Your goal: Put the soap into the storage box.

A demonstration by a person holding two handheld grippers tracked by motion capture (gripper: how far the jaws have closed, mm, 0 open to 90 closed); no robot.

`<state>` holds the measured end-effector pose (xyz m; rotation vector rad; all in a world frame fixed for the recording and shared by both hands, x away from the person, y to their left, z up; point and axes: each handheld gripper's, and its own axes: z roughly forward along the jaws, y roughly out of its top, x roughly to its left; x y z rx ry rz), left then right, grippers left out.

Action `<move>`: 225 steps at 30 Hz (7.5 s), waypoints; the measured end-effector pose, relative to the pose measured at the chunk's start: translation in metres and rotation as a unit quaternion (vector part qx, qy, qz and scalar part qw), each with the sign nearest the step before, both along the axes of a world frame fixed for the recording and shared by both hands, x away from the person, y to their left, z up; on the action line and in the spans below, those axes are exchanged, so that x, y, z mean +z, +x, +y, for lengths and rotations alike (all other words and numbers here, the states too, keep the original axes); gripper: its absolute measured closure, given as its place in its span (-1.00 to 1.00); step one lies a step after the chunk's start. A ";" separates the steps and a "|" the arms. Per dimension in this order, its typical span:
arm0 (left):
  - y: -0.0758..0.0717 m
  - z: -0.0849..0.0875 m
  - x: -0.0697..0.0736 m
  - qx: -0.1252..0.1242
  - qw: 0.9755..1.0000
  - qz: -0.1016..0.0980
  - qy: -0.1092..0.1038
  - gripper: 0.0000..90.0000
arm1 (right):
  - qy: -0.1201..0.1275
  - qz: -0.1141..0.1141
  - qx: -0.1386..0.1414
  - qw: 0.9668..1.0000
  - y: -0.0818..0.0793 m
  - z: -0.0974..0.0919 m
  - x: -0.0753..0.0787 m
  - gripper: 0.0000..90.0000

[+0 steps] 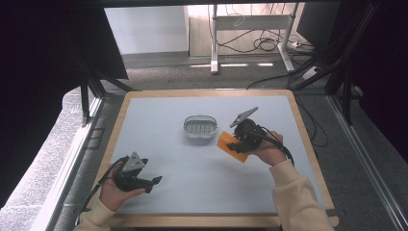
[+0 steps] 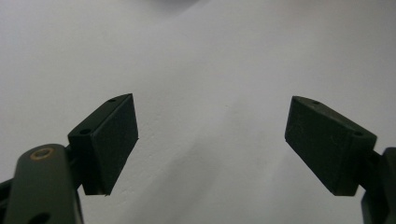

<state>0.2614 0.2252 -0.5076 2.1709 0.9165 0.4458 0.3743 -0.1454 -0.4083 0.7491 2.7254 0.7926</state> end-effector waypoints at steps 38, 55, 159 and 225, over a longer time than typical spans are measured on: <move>0.000 0.000 0.000 -0.001 1.000 0.001 0.001 -0.61 | 0.007 -0.002 0.026 1.000 0.027 0.021 0.002 0.37; 0.000 0.001 0.000 -0.002 1.000 0.001 0.000 -0.61 | 0.007 -0.007 0.037 0.999 0.035 0.033 0.008 0.37; 0.000 0.006 0.002 -0.002 1.000 -0.001 -0.007 -0.60 | -0.021 0.004 0.153 0.988 0.139 0.115 -0.010 0.37; 0.000 0.004 0.001 0.005 1.000 -0.005 -0.010 -0.60 | 0.128 -0.111 -0.028 0.985 0.028 0.005 -0.013 -0.53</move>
